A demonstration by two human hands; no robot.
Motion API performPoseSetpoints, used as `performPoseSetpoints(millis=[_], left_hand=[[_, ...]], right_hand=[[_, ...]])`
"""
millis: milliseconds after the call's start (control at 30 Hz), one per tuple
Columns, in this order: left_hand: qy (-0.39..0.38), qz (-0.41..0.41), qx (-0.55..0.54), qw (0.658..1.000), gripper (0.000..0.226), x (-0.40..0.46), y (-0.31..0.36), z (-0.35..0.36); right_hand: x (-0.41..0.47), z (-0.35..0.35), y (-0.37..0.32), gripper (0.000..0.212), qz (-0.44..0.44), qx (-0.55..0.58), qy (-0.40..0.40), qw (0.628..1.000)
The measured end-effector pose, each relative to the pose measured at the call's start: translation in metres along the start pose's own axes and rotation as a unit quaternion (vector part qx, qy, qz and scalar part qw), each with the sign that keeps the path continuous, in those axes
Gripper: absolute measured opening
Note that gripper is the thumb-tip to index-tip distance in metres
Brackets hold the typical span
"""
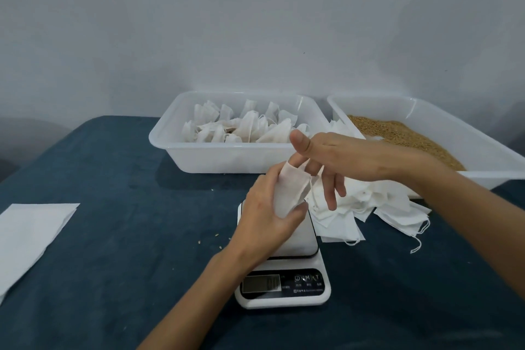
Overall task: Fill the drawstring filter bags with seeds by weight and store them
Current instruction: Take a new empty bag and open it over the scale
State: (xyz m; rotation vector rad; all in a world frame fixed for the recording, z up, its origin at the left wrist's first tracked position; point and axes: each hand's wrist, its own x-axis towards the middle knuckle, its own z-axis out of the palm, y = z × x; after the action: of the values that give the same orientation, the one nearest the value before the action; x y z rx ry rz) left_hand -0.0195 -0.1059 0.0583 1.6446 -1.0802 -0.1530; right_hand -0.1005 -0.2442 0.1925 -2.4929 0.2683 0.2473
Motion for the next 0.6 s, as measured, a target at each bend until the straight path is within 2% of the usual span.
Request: performPoseSetpoints(millis=[100, 267, 433, 600], left_hand=[[0.02, 0.0, -0.003, 1.0, 0.047, 0.0, -0.001, 0.001], [0.003, -0.015, -0.029, 0.999, 0.039, -0.002, 0.003, 0.006], [-0.003, -0.04, -0.051, 0.998, 0.044, 0.0, 0.002, 0.006], [0.021, -0.053, -0.114, 0.992, 0.036, 0.002, 0.003, 0.009]], right_hand=[[0.0, -0.002, -0.005, 0.107, -0.032, 0.006, -0.036, 0.999], [0.004, 0.009, -0.007, 0.107, -0.031, 0.013, -0.134, 0.99], [0.007, 0.006, -0.007, 0.116, 0.012, -0.04, -0.147, 0.988], [0.009, 0.0, -0.007, 0.114, 0.006, -0.044, -0.15, 0.988]])
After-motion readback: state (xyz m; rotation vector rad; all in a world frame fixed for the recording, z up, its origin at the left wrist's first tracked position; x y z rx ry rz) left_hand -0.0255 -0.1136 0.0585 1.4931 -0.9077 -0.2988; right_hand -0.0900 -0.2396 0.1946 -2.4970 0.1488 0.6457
